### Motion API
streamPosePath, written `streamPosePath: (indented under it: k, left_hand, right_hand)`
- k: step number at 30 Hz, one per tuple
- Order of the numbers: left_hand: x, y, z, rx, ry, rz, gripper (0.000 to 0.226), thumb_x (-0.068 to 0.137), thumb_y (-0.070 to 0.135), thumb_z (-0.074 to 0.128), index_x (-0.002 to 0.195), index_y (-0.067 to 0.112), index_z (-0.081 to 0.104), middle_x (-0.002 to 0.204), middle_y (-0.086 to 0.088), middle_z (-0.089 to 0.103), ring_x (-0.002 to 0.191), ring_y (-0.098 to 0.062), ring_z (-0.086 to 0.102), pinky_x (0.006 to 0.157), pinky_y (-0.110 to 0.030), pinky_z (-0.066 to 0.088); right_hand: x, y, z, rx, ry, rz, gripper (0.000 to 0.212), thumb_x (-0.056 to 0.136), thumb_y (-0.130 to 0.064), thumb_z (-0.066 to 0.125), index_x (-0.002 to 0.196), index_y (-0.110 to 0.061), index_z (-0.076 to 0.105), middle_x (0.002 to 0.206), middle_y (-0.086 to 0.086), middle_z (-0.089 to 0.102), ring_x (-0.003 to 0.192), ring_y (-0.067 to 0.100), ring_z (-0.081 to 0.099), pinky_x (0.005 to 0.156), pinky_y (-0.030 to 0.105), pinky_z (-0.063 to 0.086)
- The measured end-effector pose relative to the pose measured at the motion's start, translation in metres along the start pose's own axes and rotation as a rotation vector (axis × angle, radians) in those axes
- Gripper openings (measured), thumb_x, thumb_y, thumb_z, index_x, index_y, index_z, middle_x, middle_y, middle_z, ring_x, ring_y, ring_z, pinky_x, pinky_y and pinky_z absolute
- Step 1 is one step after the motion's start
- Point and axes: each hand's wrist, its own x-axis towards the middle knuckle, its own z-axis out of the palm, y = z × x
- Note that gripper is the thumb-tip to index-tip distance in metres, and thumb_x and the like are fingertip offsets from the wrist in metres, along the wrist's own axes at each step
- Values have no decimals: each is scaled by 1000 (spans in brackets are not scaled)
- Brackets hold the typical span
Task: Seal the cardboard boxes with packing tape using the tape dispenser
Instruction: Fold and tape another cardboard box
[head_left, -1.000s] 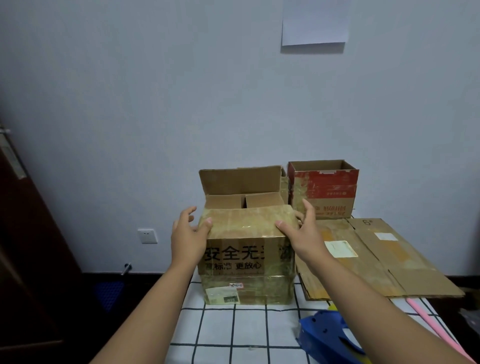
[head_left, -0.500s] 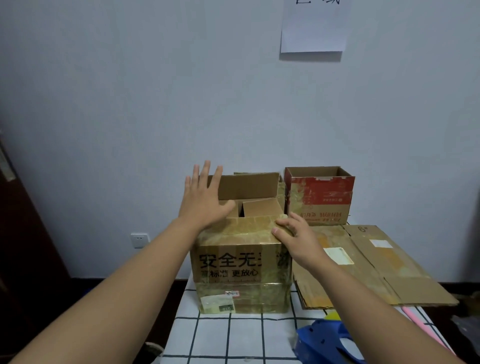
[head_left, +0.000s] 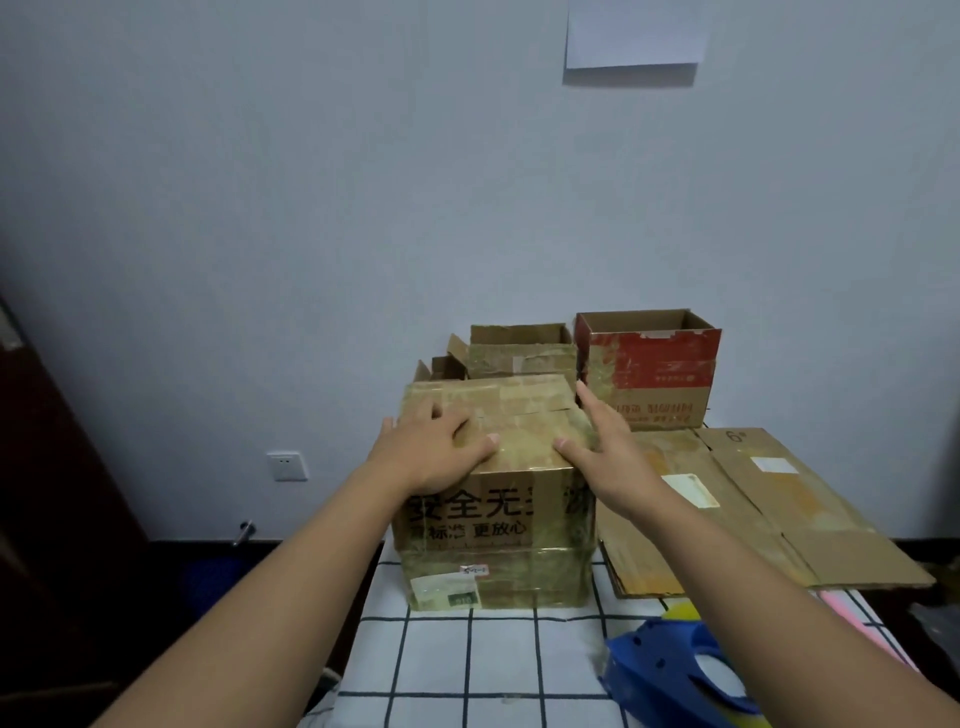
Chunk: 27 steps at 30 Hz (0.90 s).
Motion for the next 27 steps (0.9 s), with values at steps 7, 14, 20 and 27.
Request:
streamPosePath:
  k: [7, 14, 20, 27]
  left_hand:
    - [-1, 0, 5, -1, 51, -3, 78, 81, 82, 22, 146, 41, 34, 151, -3, 32, 137, -29, 33, 110, -45, 31]
    - [3, -5, 9, 40, -23, 75, 79, 88, 78, 14, 155, 36, 13, 165, -2, 8, 152, -24, 5, 121, -46, 1]
    - [4, -6, 7, 60, -76, 20, 82, 79, 86, 7, 152, 48, 9, 165, 0, -1, 152, -26, -4, 118, -56, 0]
    - [2, -5, 5, -14, -82, -25, 93, 68, 96, 14, 150, 52, 15, 165, 10, 6, 151, -22, 0, 112, -60, 20]
  right_hand:
    - [37, -26, -5, -619, -152, -101, 73, 101, -45, 47, 159, -35, 3, 167, -10, -7, 153, 21, -11, 119, 59, -2]
    - [57, -25, 14, -843, -415, -45, 75, 95, -74, 15, 159, -36, 5, 167, -6, -5, 153, 23, -12, 118, 58, -8]
    - [56, -29, 19, -853, -442, -51, 67, 98, -67, 12, 158, -39, -2, 166, -9, -10, 152, 21, -15, 118, 55, -10]
    - [53, -26, 17, -640, -229, -2, 64, 101, -56, 29, 158, -30, 19, 167, 1, 5, 153, 28, -7, 122, 56, -1]
